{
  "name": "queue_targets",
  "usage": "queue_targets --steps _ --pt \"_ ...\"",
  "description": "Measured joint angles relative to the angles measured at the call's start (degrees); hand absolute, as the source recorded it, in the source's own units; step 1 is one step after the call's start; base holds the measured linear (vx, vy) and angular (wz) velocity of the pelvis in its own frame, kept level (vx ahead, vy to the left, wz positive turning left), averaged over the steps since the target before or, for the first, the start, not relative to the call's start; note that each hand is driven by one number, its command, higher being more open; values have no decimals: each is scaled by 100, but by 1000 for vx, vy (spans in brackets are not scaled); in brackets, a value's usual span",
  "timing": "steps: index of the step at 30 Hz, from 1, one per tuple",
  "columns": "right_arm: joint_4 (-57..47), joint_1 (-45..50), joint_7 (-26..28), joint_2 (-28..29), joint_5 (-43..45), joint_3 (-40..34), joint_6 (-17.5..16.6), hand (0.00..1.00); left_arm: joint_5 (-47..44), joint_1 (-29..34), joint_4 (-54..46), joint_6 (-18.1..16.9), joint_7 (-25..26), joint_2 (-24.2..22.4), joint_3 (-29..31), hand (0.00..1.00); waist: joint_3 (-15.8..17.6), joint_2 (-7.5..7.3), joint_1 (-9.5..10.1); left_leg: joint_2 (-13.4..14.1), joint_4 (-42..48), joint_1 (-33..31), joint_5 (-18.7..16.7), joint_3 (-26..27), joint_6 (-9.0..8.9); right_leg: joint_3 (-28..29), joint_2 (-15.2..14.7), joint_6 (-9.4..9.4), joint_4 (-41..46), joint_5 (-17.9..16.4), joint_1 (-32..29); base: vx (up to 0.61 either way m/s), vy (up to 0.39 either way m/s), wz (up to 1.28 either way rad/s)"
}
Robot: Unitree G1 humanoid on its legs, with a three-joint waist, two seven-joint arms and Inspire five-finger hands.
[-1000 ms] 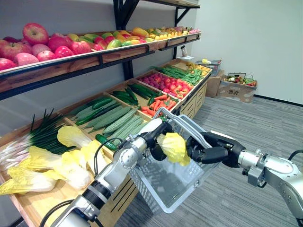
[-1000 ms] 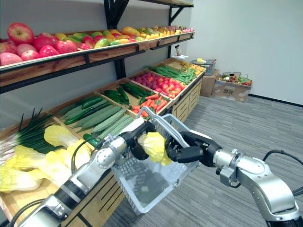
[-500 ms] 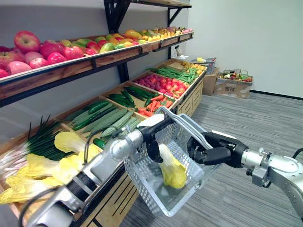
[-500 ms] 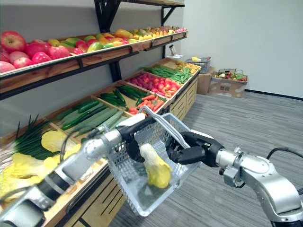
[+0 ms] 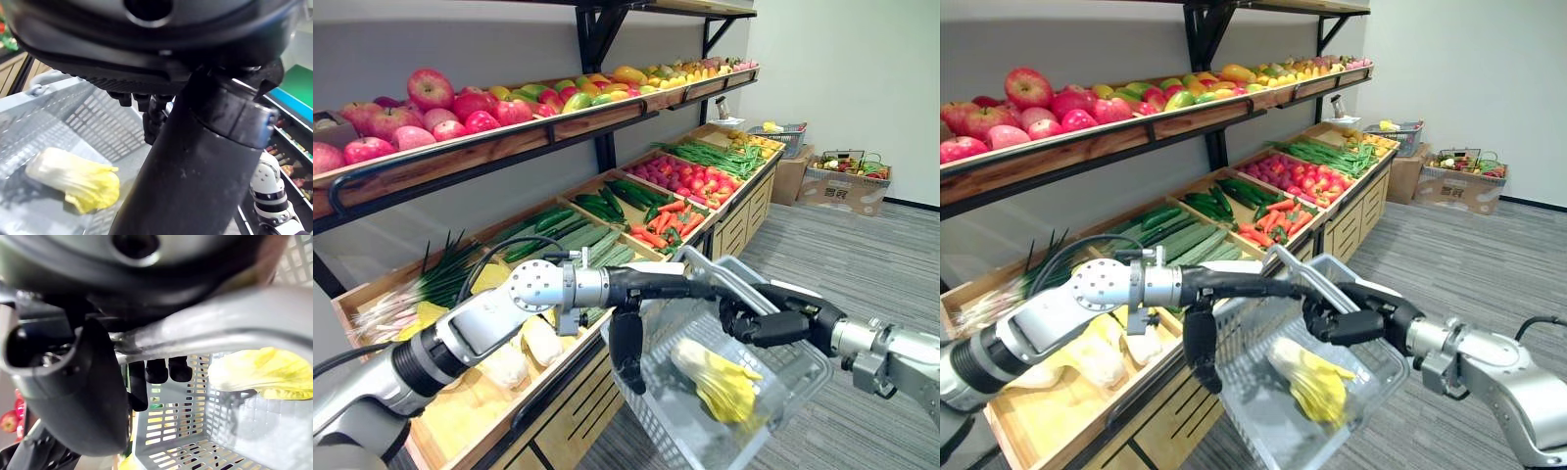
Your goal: Pick vegetable in the basket
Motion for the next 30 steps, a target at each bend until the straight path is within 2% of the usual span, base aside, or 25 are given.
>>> queue_targets --steps 1,2,4,7,8,10,11,12,13,14,15,17,19,20,21,22,23,24,26,28,30 --pt "106 27 -131 0 1 67 0 0 -39 37 -105 59 -148 128 -77 100 0 0 9 4 -2 1 1 -22 1 -29 -3 0 -6 0 15 73 25 23" --pt "244 54 -449 1 8 77 -4 0 -27 564 -294 90 -344 312 -110 100 -1 5 12 9 2 23 1 -108 1 -110 -26 0 -71 0 114 57 23 24" --pt "272 61 -533 3 13 73 -60 0 -28 841 -303 90 -336 382 -109 100 2 1 33 9 17 7 0 -145 2 -139 -43 -1 -105 0 135 21 16 15" --pt "309 221 -531 94 27 -7 -253 0 -33 1066 -330 101 -42 436 79 100 2 1 160 15 19 -20 -1 -162 2 -156 -48 -3 -124 -1 134 6 2 1" --pt "311 312 -516 218 33 -113 -266 0 -43 1265 -338 102 36 418 447 100 3 1 176 19 24 -41 -1 -176 2 -171 -48 -3 -127 0 125 24 3 8" --pt "342 760 -485 637 24 -617 -389 0 -111 2061 -297 83 653 290 2031 100 16 -1 223 25 68 -93 0 -235 2 -232 -45 -5 -127 1 110 40 7 11" --pt "365 868 -480 712 23 -746 -396 0 -118 2294 -265 77 804 228 2528 100 25 -8 230 31 74 -98 1 -249 2 -243 -41 -5 -127 1 112 55 9 12" --pt "414 1119 -459 873 14 -1043 -398 0 -120 2772 -175 -4 1075 76 3501 100 32 -11 244 48 83 -108 1 -297 1 -284 -36 -5 -128 0 121 43 5 11" --pt "495 1290 -439 1035 4 -1292 -402 0 -151 3135 -95 -119 1254 -84 4205 100 57 -43 270 56 83 -117 1 -322 1 -307 -29 -15 -128 -6 128 47 4 13" --pt "630 1475 -420 1310 -16 -1606 -413 0 -172 3675 -40 -309 1466 -396 5084 100 70 -42 297 64 85 -112 1 -357 1 -338 -23 -32 -133 -18 151 26 2 12" --pt "712 1558 -417 1450 -33 -1751 -426 0 -186 3946 -24 -405 1562 -577 5496 100 104 -83 303 67 84 -111 1 -388 1 -372 -26 -37 -144 -22 171 29 5 19" --pt "905 1808 -426 1900 -462 -2021 -478 0 -276 4890 -12 -730 1791 -1323 6565 100 163 -155 350 63 87 -115 1 -503 2 -472 -48 -85 -154 -65 225 18 10 23" --pt "1129 1867 -452 2199 -516 -2036 -513 0 -505 5303 96 -911 1837 -1891 6955 100 207 -217 433 52 91 -170 3 -571 6 -531 -74 -92 -160 -73 221 -10 16 21" --pt "1379 1873 -512 2531 -516 -2047 -593 0 -674 5449 340 -1026 1956 -2395 7103 100 233 -274 479 28 96 -214 16 -670 28 -608 -110 -102 -170 -80 211 -18 21 31" --pt "1638 1867 -552 2800 -520 -2015 -666 0 -721 5499 672 -1102 2194 -2889 7193 100 252 -304 543 -2 96 -241 27 -731 44 -650 -143 -105 -185 -81 208 -17 19 34" --pt "1789 1855 -613 2904 -532 -1933 -721 0 -715 5537 862 -1148 2353 -3140 7240 100 250 -310 566 -20 105 -280 35 -789 56 -703 -172 -104 -201 -81 212 12 29 34" --pt "2131 1801 -785 3081 -662 -1682 -795 0 -702 5635 1285 -1212 2775 -3635 7366 100 257 -323 584 -72 84 -308 76 -877 89 -769 -231 -103 -235 -79 221 12 27 30" --pt "2282 1796 -865 3172 -687 -1592 -814 0 -699 5668 1459 -1222 2917 -3815 7400 100 259 -326 606 -85 84 -330 84 -910 99 -796 -249 -97 -253 -75 224 17 24 33" --pt "2791 1785 -1241 3510 -676 -1296 -840 0 -708 5800 1905 -1253 3554 -4330 7483 100 268 -350 653 -113 91 -396 99 -1071 123 -944 -302 -90 -330 -70 287 23 9 36" --pt "3307 1761 -1492 3828 -672 -1042 -963 0 -778 5866 2443 -1500 4054 -4793 7655 100 281 -373 680 -121 90 -386 102 -1217 129 -1087 -333 -88 -411 -67 414 27 1 36" --pt "3677 1727 -1740 4086 -670 -907 -1176 0 -1417 5864 2875 -1754 4158 -5157 7823 100 287 -410 760 -127 89 -393 107 -1283 138 -1177 -355 -88 -446 -68 461 11 -2 24"
